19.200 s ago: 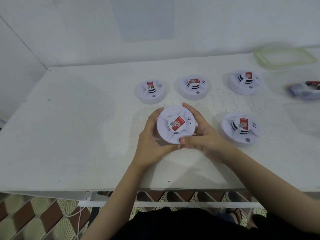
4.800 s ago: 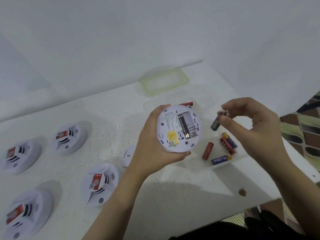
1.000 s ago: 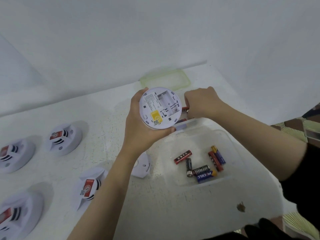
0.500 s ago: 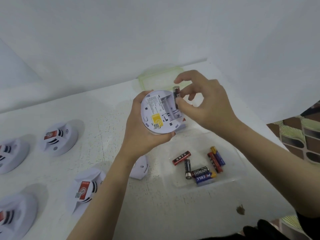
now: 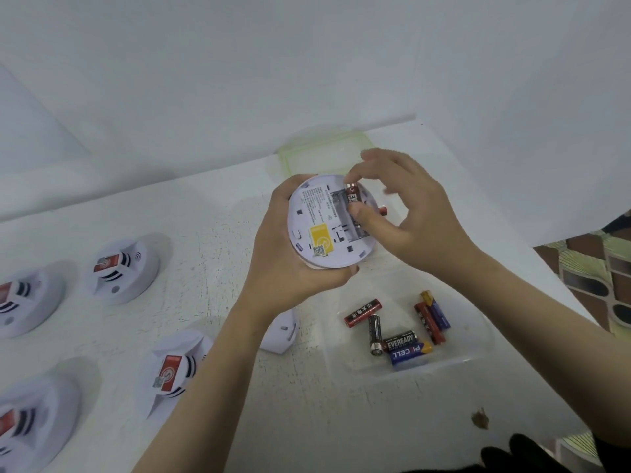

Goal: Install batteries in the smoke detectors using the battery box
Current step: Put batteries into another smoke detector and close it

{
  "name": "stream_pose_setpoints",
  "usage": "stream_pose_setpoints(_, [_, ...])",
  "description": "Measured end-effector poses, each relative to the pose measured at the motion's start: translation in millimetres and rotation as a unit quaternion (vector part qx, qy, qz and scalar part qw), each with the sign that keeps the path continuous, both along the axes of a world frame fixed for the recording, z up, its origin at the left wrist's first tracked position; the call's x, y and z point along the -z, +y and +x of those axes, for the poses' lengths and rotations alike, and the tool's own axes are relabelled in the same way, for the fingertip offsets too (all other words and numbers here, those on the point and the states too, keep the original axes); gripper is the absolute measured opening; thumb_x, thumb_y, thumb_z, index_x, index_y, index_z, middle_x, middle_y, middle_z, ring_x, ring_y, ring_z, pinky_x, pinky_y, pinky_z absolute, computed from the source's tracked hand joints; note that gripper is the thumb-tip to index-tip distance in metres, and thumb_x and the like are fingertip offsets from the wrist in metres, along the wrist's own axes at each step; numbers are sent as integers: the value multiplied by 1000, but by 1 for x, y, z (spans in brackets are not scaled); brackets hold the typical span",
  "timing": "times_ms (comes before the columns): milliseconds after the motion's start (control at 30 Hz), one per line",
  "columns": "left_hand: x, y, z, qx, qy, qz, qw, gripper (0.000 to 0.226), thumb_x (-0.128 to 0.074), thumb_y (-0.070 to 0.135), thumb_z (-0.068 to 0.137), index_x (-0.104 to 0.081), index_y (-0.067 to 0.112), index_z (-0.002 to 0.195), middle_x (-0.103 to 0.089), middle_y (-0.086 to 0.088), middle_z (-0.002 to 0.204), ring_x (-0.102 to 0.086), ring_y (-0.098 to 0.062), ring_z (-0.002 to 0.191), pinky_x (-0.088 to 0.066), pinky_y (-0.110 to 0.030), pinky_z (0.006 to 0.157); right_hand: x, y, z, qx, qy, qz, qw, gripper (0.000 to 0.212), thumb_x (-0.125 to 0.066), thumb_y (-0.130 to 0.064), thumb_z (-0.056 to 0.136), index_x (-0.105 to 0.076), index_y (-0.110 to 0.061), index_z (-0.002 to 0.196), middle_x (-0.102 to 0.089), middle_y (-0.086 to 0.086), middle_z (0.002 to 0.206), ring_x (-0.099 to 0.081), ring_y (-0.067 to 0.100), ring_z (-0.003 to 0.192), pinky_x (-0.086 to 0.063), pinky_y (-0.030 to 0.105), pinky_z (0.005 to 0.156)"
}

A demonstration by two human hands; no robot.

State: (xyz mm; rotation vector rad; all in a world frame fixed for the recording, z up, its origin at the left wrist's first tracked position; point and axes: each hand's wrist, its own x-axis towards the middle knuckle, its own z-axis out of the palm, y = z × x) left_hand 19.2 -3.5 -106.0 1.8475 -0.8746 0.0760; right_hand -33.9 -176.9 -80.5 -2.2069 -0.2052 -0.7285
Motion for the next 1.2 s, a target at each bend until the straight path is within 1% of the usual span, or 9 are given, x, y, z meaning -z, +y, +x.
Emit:
stream_pose_setpoints(100, [-2,0,-2,-12,-20,-8,1000,87,-85,21,52,-39,23,126,-42,44,115,-50,14,109,-40,-3,83,-1,2,-5,-74,55,86,992,27,-57,-9,89,-53,-28,108,-62,-23,104,-67,4,67,-52,32,49])
stream_pose_setpoints(200, [-1,0,-10,-22,-33,-13,999,83,-79,34,52,-38,24,125,-41,46,117,-48,18,108,-38,-1,83,6,3,-9,-84,38,123,988,19,-54,-17,90,-57,-25,107,-68,-10,96,-66,24,58,-46,45,39])
stream_pose_setpoints(500, [-6,-3,-21,-20,-73,-61,995,82,-76,31,54,-37,19,124,-47,40,116,-53,13,106,-41,-5,85,5,11,-15,-31,-46,51,997,15,-51,-16,89,-64,-9,94,-63,-5,75,-57,6,62,-44,17,49])
stream_pose_setpoints(600, [-8,-3,-19,-13,-59,-70,996,77,-77,29,54,-40,31,120,-50,38,116,-54,10,108,-41,-6,86,5,8,-12,-26,-41,35,998,23,-51,-17,90,-68,-5,99,-69,6,78,-60,16,60,-47,28,49])
stream_pose_setpoints(700, [-3,0,-13,-10,-38,-68,997,81,-80,27,55,-37,27,124,-49,34,120,-54,5,113,-42,-9,89,7,4,-8,-44,-5,71,997,30,-50,-23,91,-66,-15,115,-73,2,86,-64,30,63,-51,41,51])
stream_pose_setpoints(867, [7,8,2,-17,14,-68,997,90,-86,35,53,-36,29,128,-48,11,128,-50,-9,123,-46,-27,99,1,-8,-3,-75,121,235,962,42,-41,-14,94,-50,-31,131,-68,-4,109,-69,11,84,-52,20,69])
stream_pose_setpoints(933, [9,10,6,-31,17,-64,997,94,-88,40,51,-36,30,129,-47,1,131,-49,-16,126,-45,-41,103,3,-17,6,-18,153,172,973,35,-41,-16,97,-53,-32,126,-68,-11,106,-66,7,85,-49,22,74])
stream_pose_setpoints(1033, [13,13,11,-59,-11,-52,997,95,-86,53,50,-36,33,128,-43,4,131,-42,-22,129,-41,-49,106,4,-33,22,57,231,-116,964,28,-48,-20,94,-62,-30,116,-66,-17,104,-57,2,90,-42,23,77])
stream_pose_setpoints(1200, [18,17,15,-111,-90,10,990,89,-77,58,53,-34,35,128,-31,27,124,-25,7,124,-28,-17,105,3,-33,45,90,330,-380,859,37,-53,-15,87,-61,-26,121,-62,-8,120,-54,16,113,-36,24,78])
